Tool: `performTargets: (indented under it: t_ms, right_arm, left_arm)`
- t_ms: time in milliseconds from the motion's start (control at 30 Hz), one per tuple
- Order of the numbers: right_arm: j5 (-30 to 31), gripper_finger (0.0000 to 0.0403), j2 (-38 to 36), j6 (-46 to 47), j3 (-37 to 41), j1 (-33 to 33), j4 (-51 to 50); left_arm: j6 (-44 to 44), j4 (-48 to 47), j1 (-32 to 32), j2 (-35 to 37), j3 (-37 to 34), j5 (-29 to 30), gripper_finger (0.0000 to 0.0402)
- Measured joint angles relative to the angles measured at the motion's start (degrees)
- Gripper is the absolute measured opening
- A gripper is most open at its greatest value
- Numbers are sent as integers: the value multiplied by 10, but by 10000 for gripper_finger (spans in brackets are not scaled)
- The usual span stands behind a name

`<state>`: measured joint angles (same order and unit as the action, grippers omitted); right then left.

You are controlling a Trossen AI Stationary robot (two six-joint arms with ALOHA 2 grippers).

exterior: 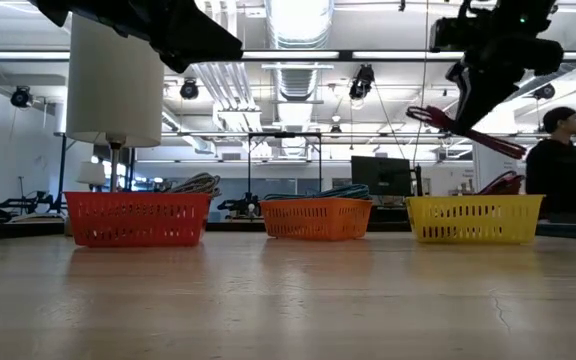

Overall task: Pick & Place USB Port
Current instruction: Put the black and pink charger cable into the yellow bin, then return to Home Position

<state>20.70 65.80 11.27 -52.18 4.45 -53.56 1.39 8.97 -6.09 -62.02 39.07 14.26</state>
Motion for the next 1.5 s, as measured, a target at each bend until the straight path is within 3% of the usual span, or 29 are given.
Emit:
performTargets:
  t_ms: [100, 367, 533, 967, 1233, 1500]
  right_arm:
    - [-30, 20, 0, -53, 0, -17, -6]
    - [-32, 20, 4, -156, 0, -34, -33]
    - [-70, 20, 38, -144, 0, -34, -33]
    - [-67, 20, 180, -153, -11, -34, -64]
    - [-2, 47, 232, -126, -60, -34, -121]
    - [1, 84, 282, -91, -111, -33, -123]
  left_arm:
    - [0, 0, 0, 0, 0, 0, 108]
    - [-1, 0, 0, 0, 0, 0, 108]
    - [-1, -1, 0, 0, 0, 0, 108]
    - [4, 0, 0, 0, -16, 0, 108]
    - [5, 0, 0, 0, -17, 0, 108]
    - [5, 0, 0, 0, -17, 0, 108]
